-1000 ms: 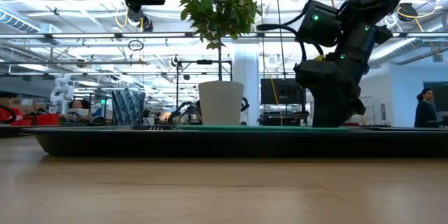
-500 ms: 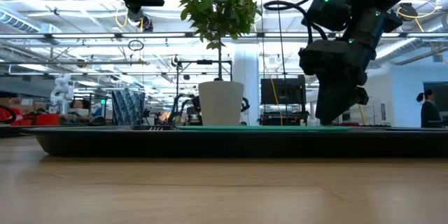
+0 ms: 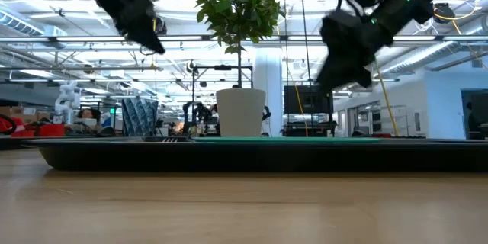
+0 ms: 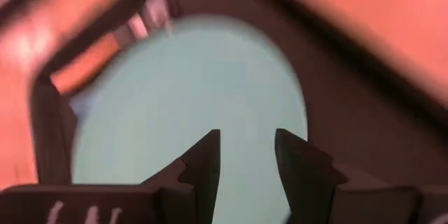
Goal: Pick and place plate/cup/fork/spoon on tray
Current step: Put the blue cup on the black tray
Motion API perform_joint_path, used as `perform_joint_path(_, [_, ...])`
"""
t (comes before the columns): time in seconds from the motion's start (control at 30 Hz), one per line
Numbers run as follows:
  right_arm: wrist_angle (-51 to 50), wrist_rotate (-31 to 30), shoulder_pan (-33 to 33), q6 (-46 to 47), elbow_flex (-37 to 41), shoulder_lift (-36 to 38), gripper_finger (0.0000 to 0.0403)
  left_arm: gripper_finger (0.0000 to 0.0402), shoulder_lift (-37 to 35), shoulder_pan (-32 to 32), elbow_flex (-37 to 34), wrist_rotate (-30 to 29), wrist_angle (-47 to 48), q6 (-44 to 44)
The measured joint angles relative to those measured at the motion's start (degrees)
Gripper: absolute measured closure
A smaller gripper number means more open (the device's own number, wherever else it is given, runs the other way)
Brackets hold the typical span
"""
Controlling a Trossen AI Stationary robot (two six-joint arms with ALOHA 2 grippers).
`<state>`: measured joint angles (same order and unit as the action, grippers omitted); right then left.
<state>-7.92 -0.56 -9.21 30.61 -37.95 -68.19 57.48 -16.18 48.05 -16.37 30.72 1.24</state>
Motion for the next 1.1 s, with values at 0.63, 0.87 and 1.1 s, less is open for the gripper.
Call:
perform_joint_path(0.63, [5.43,-6.86,-7.16,-18.04,-0.02,8.87,0.0273,0.0334,8.38,-18.59,5.71,4.37,9.60,-5.30])
perform_joint_path(0.87, [8.01,-5.17,-7.35,-23.04,-0.02,11.71,0.0273,0.0334,13.74,-24.20,11.05,5.92,20.54,-7.01])
perform_joint_path(1.1, [13.32,-5.28,-7.37,-29.52,-0.02,13.48,0.0273,0.0334,17.99,-25.53,16.72,6.23,26.24,-7.30])
